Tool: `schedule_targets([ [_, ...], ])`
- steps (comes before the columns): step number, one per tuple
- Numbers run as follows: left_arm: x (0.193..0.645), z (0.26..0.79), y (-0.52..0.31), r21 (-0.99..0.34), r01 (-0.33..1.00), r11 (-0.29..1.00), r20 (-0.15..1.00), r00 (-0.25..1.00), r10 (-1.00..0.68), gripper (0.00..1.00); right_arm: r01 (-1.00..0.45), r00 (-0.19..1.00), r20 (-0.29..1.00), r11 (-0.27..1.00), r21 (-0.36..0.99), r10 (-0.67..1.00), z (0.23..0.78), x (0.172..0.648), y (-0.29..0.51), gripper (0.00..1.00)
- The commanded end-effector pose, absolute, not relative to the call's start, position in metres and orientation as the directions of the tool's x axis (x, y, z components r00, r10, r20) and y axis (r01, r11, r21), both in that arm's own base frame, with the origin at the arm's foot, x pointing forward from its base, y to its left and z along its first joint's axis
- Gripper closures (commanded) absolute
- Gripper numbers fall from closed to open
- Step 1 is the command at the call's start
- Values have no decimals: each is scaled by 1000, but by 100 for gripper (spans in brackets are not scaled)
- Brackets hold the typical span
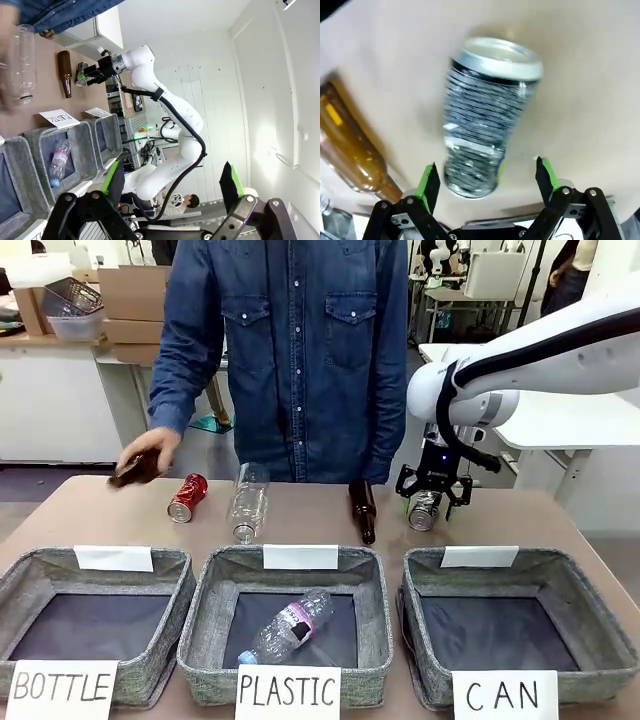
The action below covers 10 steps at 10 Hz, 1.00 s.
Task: Sort the can waste into the basket.
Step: Pick up the can waste from the table and place it in the right Fabric basket.
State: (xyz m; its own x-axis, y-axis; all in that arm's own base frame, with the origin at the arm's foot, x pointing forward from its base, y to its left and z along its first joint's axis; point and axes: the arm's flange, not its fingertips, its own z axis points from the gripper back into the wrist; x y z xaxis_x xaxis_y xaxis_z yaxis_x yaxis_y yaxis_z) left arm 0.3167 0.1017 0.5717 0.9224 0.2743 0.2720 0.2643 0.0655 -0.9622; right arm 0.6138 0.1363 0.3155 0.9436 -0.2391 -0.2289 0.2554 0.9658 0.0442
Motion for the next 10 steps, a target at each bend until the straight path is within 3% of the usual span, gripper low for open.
schedule_targets([
  [1, 316, 572, 103, -956, 285, 65, 292, 919, 263, 0, 273, 931, -248, 962, -7, -266, 311, 611, 138, 0],
  [7, 316, 572, 103, -956, 285, 65, 292, 919, 263, 0, 330, 910, -273, 944, 22, -312, 305, 611, 136, 0],
  [8, 316, 572, 103, -956, 285, 65, 292, 919, 263, 0, 358, 899, -275, 934, 17, -340, 306, 611, 133, 59],
  [9, 316, 572, 103, -956, 285, 65, 292, 919, 263, 0, 371, 899, -262, 928, 24, -352, 307, 611, 132, 59],
  [10, 316, 572, 103, -956, 285, 65, 292, 919, 263, 0, 378, 898, -253, 925, 28, -360, 308, 611, 132, 100],
])
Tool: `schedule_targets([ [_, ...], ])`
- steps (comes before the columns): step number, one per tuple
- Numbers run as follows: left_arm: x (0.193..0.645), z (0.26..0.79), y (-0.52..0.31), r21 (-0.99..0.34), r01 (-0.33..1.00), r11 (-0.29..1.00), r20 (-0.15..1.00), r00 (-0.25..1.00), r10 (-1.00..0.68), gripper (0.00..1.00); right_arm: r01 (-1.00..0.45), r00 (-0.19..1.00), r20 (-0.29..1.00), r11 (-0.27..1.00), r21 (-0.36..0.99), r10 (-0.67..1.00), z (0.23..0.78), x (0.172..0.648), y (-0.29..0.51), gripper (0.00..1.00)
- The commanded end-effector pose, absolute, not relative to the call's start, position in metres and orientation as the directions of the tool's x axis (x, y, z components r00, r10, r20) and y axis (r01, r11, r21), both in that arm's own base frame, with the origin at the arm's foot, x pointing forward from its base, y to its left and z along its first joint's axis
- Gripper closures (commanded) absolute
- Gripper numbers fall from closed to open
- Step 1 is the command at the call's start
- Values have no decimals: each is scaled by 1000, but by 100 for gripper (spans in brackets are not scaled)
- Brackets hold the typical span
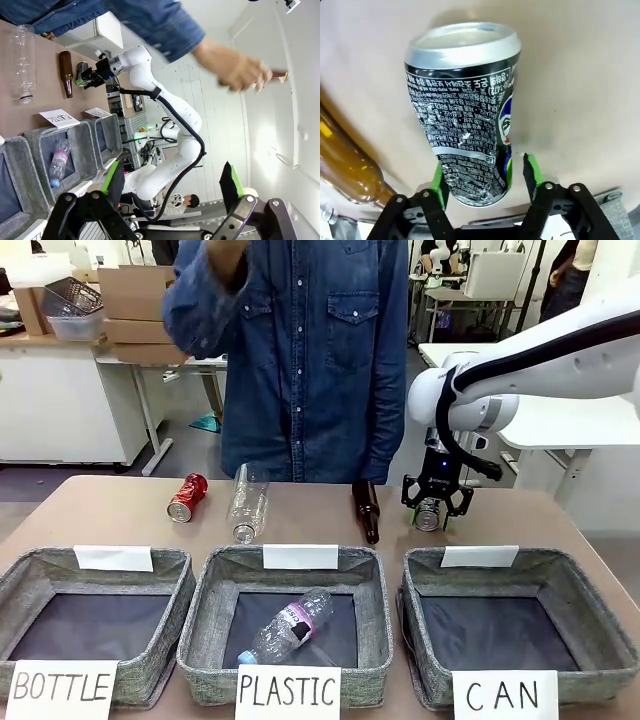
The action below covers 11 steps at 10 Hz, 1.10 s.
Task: Sort the can waste into the basket.
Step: Pick up the can waste from the table and place it in the right Fabric basket.
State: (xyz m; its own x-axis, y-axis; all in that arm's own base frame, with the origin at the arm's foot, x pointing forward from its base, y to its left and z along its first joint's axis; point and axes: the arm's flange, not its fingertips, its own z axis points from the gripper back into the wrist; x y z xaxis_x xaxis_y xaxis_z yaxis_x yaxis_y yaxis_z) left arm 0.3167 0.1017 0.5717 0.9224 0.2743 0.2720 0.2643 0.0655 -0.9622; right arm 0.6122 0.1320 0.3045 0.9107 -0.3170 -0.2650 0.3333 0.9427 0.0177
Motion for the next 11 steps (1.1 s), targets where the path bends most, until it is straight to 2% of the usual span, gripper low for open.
schedule_targets([
  [1, 316, 572, 103, -956, 285, 65, 292, 919, 263, 0, 385, 894, -256, 923, 23, -367, 308, 610, 129, 65],
  [2, 316, 572, 103, -956, 285, 65, 292, 919, 263, 0, 381, 895, -259, 924, 18, -364, 309, 610, 129, 100],
  [7, 316, 572, 103, -956, 285, 65, 292, 919, 263, 0, 389, 893, -266, 920, 47, -364, 314, 611, 126, 100],
  [9, 316, 572, 103, -956, 285, 65, 292, 919, 263, 0, 375, 914, -200, 924, 75, -354, 370, 576, 100, 100],
  [11, 316, 572, 103, -956, 285, 65, 292, 919, 263, 0, 316, 932, -216, 945, 90, -291, 456, 507, 91, 100],
])
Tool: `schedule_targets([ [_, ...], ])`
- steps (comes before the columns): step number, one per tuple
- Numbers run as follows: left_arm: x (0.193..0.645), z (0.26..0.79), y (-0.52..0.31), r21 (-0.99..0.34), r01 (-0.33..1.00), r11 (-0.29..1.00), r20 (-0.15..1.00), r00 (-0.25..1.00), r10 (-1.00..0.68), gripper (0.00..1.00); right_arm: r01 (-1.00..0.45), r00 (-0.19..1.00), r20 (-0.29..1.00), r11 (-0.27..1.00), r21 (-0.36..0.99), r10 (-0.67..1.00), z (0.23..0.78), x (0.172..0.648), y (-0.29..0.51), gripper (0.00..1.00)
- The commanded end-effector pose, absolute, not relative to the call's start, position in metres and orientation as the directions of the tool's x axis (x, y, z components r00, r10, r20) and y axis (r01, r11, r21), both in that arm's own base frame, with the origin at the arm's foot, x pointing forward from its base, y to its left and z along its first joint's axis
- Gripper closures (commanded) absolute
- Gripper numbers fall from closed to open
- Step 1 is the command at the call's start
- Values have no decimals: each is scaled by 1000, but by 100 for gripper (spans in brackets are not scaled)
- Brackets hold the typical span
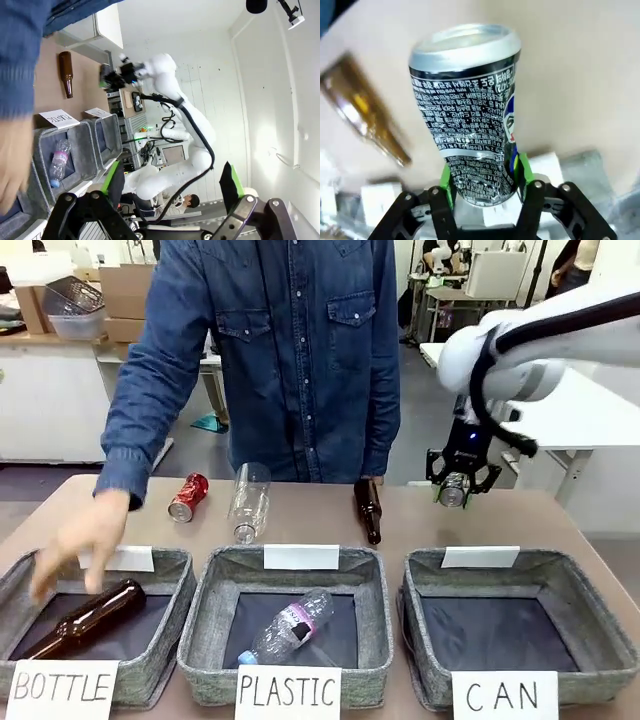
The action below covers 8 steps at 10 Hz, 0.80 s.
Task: Sort the can waste into the basket.
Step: Pick up the can waste from the table and place it in the right Fabric basket.
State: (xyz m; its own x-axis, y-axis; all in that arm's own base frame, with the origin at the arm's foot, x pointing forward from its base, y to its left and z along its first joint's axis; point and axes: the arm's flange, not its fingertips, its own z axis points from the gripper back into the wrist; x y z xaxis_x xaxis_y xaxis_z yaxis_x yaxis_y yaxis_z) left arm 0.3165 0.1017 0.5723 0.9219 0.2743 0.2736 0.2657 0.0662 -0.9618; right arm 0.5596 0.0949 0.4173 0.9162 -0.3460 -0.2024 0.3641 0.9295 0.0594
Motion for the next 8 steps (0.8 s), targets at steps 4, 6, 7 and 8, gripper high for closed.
schedule_targets([
  [4, 316, 572, 103, -956, 285, 65, 292, 919, 263, 0, -87, 995, -44, 991, 98, 92, 509, 372, 165, 100],
  [6, 316, 572, 103, -956, 285, 65, 292, 919, 263, 0, -284, 958, -9, 950, 127, 287, 492, 322, 188, 100],
  [7, 316, 572, 103, -956, 285, 65, 292, 919, 263, 0, -311, 948, -5, 928, 204, 319, 477, 300, 188, 100],
  [8, 316, 572, 103, -956, 285, 65, 292, 919, 263, 0, -323, 942, -3, 906, 273, 337, 462, 281, 184, 100],
])
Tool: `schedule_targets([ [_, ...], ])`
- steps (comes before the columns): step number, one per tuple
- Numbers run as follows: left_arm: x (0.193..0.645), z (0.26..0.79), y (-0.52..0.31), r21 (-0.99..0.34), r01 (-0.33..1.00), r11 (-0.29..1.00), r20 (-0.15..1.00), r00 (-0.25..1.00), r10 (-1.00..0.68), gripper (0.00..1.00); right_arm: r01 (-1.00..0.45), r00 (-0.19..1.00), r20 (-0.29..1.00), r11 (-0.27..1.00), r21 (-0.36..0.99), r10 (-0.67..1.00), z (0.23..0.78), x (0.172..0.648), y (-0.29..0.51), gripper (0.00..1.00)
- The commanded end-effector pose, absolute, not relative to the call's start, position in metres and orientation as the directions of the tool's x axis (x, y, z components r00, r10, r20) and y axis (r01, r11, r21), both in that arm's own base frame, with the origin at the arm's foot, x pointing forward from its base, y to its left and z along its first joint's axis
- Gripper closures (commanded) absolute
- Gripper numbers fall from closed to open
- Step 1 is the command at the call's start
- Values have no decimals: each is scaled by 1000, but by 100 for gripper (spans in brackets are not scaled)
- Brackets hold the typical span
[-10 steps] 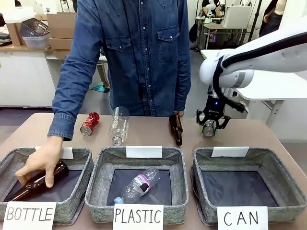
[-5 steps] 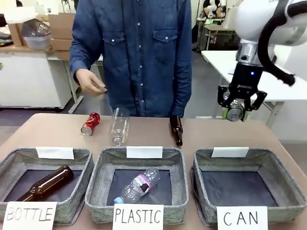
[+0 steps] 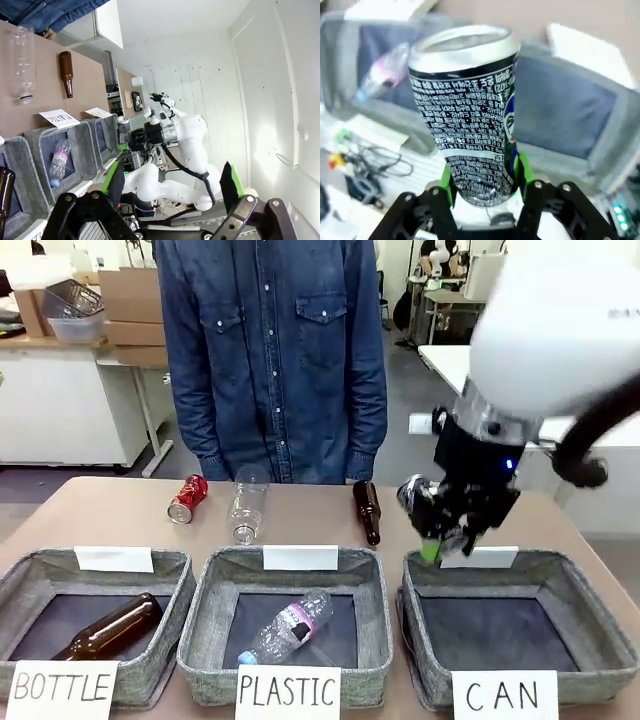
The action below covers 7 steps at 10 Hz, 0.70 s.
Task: Sort the can waste into the basket.
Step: Pick up the can waste from the table and place it in the right Fabric basket.
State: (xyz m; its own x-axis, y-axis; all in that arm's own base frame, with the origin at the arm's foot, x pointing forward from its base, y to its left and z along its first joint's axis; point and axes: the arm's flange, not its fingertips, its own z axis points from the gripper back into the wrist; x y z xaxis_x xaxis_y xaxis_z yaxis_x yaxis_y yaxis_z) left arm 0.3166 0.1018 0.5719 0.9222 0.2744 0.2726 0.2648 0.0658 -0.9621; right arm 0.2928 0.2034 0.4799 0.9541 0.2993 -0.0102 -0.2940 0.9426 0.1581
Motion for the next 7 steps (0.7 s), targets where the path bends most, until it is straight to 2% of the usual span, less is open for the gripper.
schedule_targets([
  [1, 316, 572, 103, -956, 285, 65, 292, 919, 263, 0, -282, 944, -65, 891, 357, 325, 448, 274, 170, 100],
  [2, 316, 572, 103, -956, 285, 65, 292, 919, 263, 0, -294, 954, -10, 943, 158, 299, 480, 293, 203, 100],
  [5, 316, 572, 103, -956, 285, 65, 292, 919, 263, 0, -294, 954, -10, 943, 158, 299, 480, 293, 203, 100],
  [6, 316, 572, 103, -956, 285, 65, 292, 919, 263, 0, -311, 948, -7, 928, 204, 319, 470, 283, 198, 42],
  [7, 316, 572, 103, -956, 285, 65, 292, 919, 263, 0, -467, 880, -41, 878, 106, 474, 469, 290, 186, 42],
])
